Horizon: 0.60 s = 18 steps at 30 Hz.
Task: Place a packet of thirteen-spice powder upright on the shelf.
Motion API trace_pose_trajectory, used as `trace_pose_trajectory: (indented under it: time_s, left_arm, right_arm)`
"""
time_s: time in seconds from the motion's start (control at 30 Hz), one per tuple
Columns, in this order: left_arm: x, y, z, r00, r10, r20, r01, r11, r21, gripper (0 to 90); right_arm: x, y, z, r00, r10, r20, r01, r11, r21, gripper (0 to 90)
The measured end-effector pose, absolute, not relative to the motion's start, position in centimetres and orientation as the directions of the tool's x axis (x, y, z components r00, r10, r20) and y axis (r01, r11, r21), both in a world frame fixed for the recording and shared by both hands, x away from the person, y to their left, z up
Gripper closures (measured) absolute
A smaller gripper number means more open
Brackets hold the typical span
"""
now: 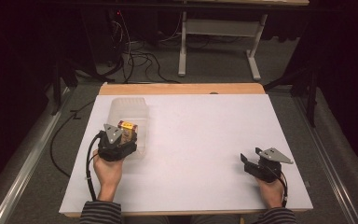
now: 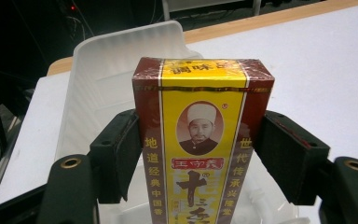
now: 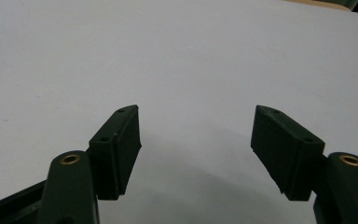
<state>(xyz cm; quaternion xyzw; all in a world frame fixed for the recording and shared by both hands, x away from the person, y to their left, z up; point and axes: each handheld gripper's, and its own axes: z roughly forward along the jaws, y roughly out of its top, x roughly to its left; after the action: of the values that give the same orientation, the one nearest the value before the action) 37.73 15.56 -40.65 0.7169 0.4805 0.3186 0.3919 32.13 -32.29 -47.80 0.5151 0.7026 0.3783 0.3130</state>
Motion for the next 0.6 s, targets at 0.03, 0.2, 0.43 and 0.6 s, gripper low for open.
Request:
trace_pose_trajectory:
  time_s: [0.03, 0.2, 0.43, 0.6]
  left_arm:
    - [37.7, 15.6, -40.7, 0.337, 0.938, 0.081, 0.442, -0.233, 0.866, 32.2]
    - [37.4, 15.7, -41.1, 0.338, 0.938, 0.077, 0.447, -0.232, 0.864, 32.1]
    - [37.1, 15.9, -41.7, 0.334, 0.94, 0.075, 0.449, -0.228, 0.864, 32.1]
    - [36.7, 16.2, -41.8, 0.33, 0.942, 0.06, 0.454, -0.214, 0.865, 32.0]
  right_arm:
    - [32.1, -32.3, -47.8, -0.274, 0.961, -0.05, 0.487, 0.183, 0.854, 33.5]
    - [32.1, -32.3, -47.8, -0.274, 0.96, -0.052, 0.489, 0.186, 0.852, 33.6]
    - [32.2, -32.3, -47.8, -0.277, 0.959, -0.054, 0.49, 0.189, 0.851, 33.6]
    - [32.2, -32.3, -47.8, -0.275, 0.96, -0.054, 0.49, 0.188, 0.851, 33.6]
